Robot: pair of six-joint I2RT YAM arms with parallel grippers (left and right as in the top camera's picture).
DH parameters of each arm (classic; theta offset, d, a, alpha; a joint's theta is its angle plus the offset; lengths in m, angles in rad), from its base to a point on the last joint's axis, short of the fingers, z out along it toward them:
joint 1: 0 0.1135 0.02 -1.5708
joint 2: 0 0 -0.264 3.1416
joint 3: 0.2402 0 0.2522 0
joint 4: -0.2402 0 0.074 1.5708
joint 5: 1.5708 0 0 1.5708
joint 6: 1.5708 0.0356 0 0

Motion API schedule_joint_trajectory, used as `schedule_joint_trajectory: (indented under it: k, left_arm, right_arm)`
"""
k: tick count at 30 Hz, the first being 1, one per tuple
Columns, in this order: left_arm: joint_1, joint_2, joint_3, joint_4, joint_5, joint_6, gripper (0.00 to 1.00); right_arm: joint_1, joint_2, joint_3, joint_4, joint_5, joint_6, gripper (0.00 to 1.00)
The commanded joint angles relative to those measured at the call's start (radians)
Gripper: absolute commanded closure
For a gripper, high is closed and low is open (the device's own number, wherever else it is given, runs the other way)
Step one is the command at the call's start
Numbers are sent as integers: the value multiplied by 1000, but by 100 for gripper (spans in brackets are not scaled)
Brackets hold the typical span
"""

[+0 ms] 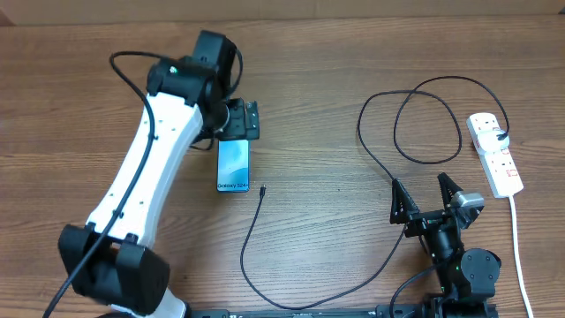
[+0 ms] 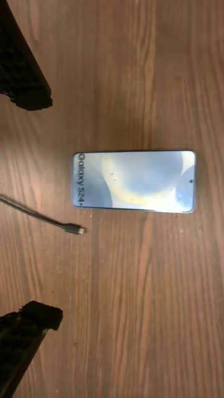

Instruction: Plug charger to phone and switch on socket

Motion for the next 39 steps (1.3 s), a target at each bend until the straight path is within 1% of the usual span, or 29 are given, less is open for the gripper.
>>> schedule_joint_trajectory:
  k: [1,4,9,15,18,20,22,24,31,32,36,39]
  left_arm:
    - [-39,8,-76,25,-71,-61,1]
    - [-47,11,-167,106,-72,-62,0]
    - [-40,12,-356,365,-95,-61,0]
    - [-25,13,-453,492,-179,-62,0]
    - [-23,17,-511,573,-176,-106,1]
    - [-23,31,-546,623,-168,-113,0]
    - [-21,66,-550,637,-166,-111,0]
    - [-14,73,-546,636,-158,-94,0]
    - [-9,82,-547,634,-138,-94,0]
    - [-9,82,-547,632,-134,-85,0]
    - [3,96,-538,649,-54,16,0]
    - [26,142,-463,560,13,37,0]
  right_arm:
    - [-3,-4,-10,5,2,2,0]
    - [-3,-4,-10,5,2,2,0]
    - [-3,-4,-10,5,2,2,0]
    - [-3,-4,-10,5,2,2,0]
    - [-3,-4,-10,5,2,2,0]
    - [-3,-4,-10,5,2,2,0]
    - [-3,-4,-10,5,2,2,0]
    - [-3,-4,-10,5,2,2,0]
    - [-3,-4,-10,5,2,2,0]
    - [-3,-4,-10,5,2,2,0]
    - [-3,-4,-10,5,2,2,0]
    - [-3,-4,-10,5,2,2,0]
